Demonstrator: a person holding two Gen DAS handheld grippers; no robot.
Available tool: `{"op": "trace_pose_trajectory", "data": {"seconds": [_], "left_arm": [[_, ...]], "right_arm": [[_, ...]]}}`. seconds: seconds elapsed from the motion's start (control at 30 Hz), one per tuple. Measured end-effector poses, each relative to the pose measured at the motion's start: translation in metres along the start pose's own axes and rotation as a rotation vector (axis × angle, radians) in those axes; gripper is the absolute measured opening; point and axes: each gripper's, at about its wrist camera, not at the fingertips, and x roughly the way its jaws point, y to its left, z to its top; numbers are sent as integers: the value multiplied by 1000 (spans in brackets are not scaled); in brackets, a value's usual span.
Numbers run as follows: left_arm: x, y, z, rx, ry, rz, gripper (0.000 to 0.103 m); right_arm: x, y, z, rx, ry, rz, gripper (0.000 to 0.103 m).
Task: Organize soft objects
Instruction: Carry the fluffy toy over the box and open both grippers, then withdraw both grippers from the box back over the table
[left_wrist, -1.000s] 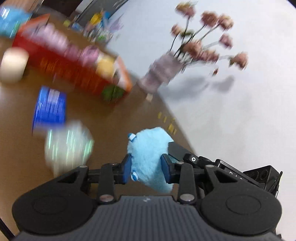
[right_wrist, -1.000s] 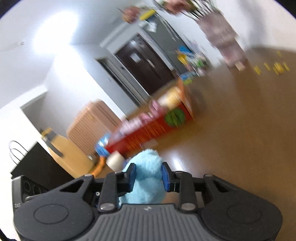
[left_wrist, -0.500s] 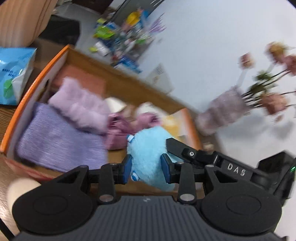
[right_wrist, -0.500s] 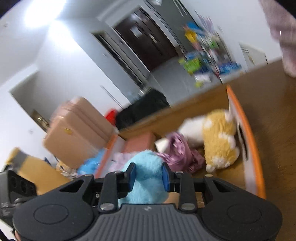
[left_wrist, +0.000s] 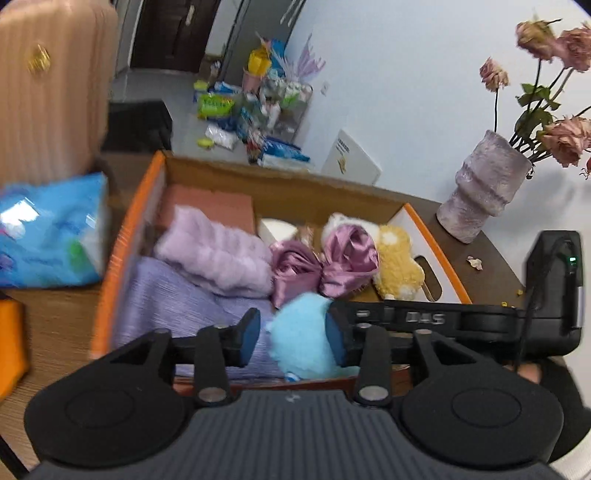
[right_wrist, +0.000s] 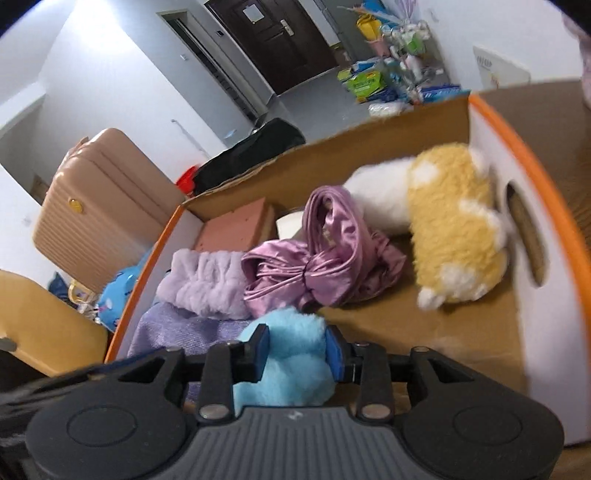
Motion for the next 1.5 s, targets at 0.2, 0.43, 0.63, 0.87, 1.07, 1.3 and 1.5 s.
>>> {"op": "trace_pose_trajectory", "data": {"seconds": [0.2,0.43,0.63,0.87,1.07,1.3,1.5], "left_arm": [[-69,-8,-3,136,-90,120,72],[-148,-15,-35,224,-198,199,87],[-190,-28,-57,220,-270,201,89],[-255,-37,-171,203,-455,187,96],[-298,-44,-283,194,-481,202,99],[-324,-38,-335,185,-448,218,101],[-323,-34,-322,194,-463,231,102]], "right_arm": [[-104,46,0,-267,-110,-140,48],[-211,59,-34,-434,-219,-356,59],[-252,64,-64,-403,-296,-332,60],[-292,82,-196,-480,-449,-256,74],[-317,90,-332,-510,-461,-150,75],[-328,100,-408,-531,-446,-123,85],[-318,103,-403,-553,-425,-159,85]]}}
